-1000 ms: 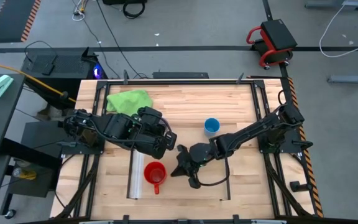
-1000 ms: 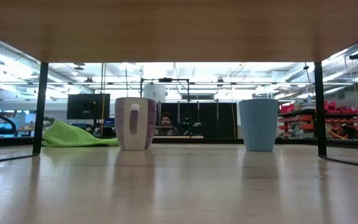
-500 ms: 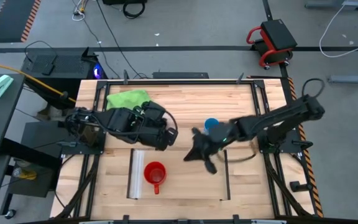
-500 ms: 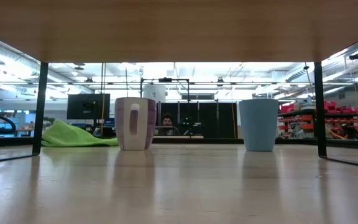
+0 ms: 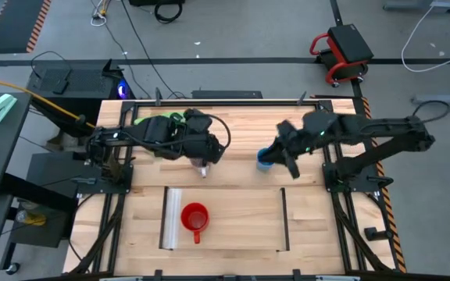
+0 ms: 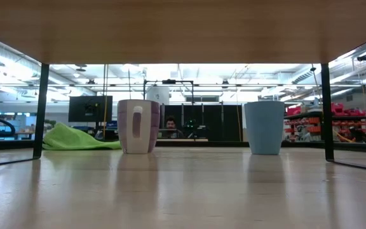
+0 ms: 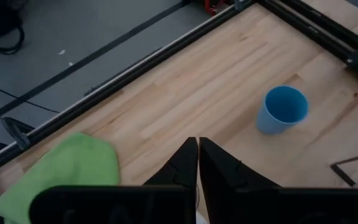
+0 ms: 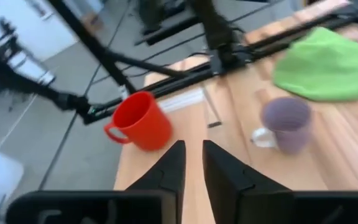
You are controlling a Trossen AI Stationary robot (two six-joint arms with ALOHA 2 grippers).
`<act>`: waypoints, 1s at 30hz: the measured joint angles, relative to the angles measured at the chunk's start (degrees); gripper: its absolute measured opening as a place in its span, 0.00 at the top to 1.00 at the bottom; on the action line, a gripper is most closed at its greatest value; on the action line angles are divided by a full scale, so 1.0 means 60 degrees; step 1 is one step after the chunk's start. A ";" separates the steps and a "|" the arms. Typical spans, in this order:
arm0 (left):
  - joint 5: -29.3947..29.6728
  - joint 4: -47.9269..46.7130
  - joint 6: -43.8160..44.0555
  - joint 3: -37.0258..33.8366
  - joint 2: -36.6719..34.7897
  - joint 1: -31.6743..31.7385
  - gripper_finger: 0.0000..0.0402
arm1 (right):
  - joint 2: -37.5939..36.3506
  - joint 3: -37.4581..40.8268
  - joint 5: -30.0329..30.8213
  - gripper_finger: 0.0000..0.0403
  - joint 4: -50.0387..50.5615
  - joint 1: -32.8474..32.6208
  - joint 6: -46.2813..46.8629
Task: Stack small to large cups/mugs on shelf
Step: Put the blue cup on the shelf
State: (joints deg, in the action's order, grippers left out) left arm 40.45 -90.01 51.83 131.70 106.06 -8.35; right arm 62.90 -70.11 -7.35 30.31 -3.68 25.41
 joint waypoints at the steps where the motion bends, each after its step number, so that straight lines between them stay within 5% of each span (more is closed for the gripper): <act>1: -0.0075 0.0002 -0.0043 0.0000 -0.0046 0.0073 0.95 | -0.0111 -0.0003 0.0003 0.83 0.0171 0.0157 0.0128; 12: -0.0877 0.0010 -0.0286 -0.0279 -0.1187 0.0362 0.95 | -0.0244 0.0000 0.0033 0.79 0.2038 0.1066 0.0456; 30: -0.1979 0.0005 0.2554 -0.6149 -0.4443 0.1002 0.91 | 0.0956 -0.0003 -0.0819 0.75 0.2729 0.3860 -0.1017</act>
State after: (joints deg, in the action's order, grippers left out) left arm 28.58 -89.98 67.15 94.80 79.40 -2.34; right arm 68.63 -70.13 -12.27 46.69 19.48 19.31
